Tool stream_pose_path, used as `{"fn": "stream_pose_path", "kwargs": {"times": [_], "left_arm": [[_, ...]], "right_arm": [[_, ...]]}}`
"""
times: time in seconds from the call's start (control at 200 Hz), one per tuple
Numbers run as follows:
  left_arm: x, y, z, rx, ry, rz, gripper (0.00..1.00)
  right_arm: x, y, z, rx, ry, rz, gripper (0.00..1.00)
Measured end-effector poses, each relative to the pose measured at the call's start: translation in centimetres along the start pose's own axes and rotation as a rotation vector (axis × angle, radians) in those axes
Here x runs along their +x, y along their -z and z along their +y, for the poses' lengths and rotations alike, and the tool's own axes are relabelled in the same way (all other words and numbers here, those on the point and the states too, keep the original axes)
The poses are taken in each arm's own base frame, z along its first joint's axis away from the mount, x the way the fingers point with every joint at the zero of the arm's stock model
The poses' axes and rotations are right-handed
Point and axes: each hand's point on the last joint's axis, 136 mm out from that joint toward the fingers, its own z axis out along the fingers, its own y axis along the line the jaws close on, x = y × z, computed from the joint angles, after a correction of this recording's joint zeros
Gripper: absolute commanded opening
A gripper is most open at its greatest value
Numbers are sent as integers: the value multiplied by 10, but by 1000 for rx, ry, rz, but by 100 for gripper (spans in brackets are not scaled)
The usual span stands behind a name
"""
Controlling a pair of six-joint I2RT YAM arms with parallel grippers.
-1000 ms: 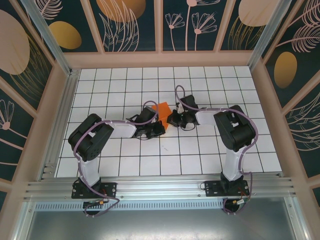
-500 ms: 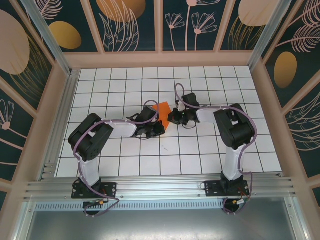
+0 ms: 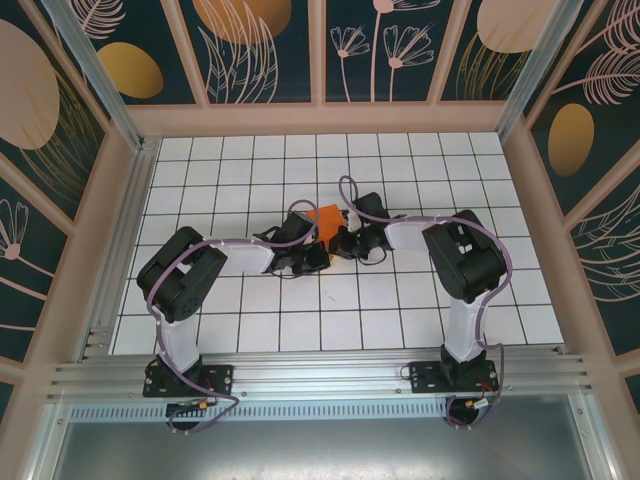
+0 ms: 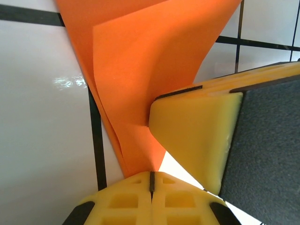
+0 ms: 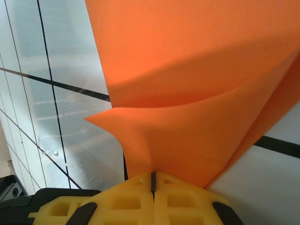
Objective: Fold a paper plane with a square sheet of paper (pick it up from the middle)
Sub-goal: Third fold the triangle at the center of the table.
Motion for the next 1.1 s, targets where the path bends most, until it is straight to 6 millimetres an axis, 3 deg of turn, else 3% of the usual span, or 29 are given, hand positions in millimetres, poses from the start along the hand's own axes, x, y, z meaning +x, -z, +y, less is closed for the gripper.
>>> {"fn": "stream_pose_path", "kwargs": {"times": [0.46,0.826,0.966,1.046,1.101], "left_arm": [[0,0,0,1,-8,-5,0],[0,0,1,1,-19,-5,0],[-1,0,-1,-1,-26,-3,0],[-1,2,-1,-9,-30,-1,6],[-1,5,0,-25,-30,0,13]], "right_arm": [[-38,15,-24,6,-63,-33,0],[-90,33,-49,59,-79,-158,0],[-99,41,-54,89,-75,-199,0],[-96,50,-48,91,-61,-217,5],[-90,59,-40,88,-46,-231,15]]}}
